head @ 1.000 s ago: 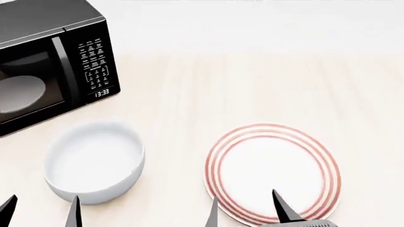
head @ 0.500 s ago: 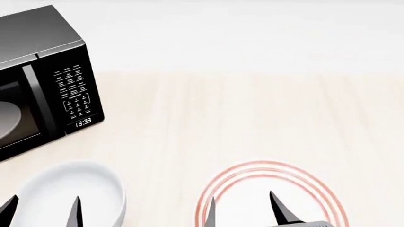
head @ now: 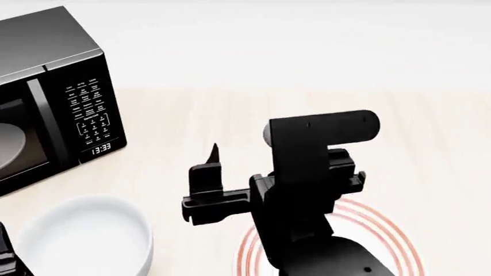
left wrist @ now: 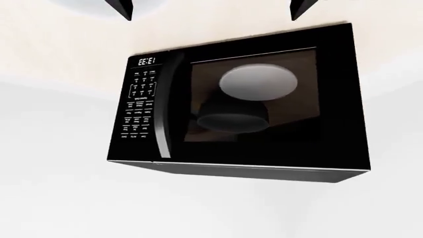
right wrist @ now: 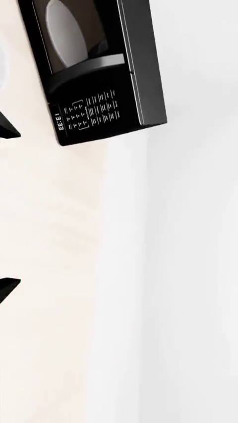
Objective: Put the white bowl to the right of the plate.
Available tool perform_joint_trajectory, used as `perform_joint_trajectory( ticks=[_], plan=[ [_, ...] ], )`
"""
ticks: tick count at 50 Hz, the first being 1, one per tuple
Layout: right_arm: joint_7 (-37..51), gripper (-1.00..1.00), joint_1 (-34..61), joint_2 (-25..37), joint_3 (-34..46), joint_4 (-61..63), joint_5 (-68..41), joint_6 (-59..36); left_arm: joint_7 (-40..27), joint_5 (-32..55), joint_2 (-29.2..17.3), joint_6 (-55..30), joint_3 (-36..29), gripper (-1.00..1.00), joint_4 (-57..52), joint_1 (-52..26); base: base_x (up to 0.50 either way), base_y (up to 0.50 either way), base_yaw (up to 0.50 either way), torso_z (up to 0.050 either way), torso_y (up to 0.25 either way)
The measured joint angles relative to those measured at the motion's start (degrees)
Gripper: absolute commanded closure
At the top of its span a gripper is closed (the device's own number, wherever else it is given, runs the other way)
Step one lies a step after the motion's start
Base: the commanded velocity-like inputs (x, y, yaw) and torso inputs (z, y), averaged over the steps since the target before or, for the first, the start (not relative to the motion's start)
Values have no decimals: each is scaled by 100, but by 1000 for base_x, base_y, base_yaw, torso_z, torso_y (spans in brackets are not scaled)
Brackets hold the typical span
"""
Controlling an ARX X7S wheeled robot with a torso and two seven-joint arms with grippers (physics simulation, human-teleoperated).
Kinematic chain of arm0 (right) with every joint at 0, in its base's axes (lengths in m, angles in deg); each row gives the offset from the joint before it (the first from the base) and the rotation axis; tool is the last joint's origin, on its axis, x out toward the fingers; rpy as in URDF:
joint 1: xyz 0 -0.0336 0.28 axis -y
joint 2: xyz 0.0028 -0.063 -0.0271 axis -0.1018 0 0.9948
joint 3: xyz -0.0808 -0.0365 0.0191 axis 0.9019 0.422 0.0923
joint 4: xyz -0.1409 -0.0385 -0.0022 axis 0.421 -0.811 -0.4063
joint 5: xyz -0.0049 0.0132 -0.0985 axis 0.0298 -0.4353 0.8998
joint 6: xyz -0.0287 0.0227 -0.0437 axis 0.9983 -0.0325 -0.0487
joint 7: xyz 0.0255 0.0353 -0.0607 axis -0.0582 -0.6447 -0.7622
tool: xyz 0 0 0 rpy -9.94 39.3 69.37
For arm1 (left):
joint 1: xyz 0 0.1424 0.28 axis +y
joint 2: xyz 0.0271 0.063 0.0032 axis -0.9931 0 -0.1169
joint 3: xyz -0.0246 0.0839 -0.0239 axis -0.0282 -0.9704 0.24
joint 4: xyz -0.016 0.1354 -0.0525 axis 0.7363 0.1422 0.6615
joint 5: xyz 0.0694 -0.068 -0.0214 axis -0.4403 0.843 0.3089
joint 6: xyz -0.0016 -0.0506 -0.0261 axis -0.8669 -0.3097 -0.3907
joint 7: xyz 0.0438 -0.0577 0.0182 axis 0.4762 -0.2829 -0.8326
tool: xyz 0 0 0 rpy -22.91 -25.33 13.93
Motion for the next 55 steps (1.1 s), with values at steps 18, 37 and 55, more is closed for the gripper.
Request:
perform_joint_trajectory(
  ticks=[18, 37, 55],
  plan=[
    [1074, -100, 1412, -126, 270, -1512, -1378, -791, -171, 120, -98, 15, 297, -100, 225, -130, 0, 0, 0, 0, 0],
    [1664, -100, 2619, -162, 1440, -4287, -2745, 143, -279, 177, -179, 73, 453, -100, 279, -128, 0, 0, 0, 0, 0],
    [2229, -100, 3607, -184, 3873, -6475, -4586, 1822, -370, 290, -237, 91, 617, -100, 197, -59, 0, 0, 0, 0, 0]
  ],
)
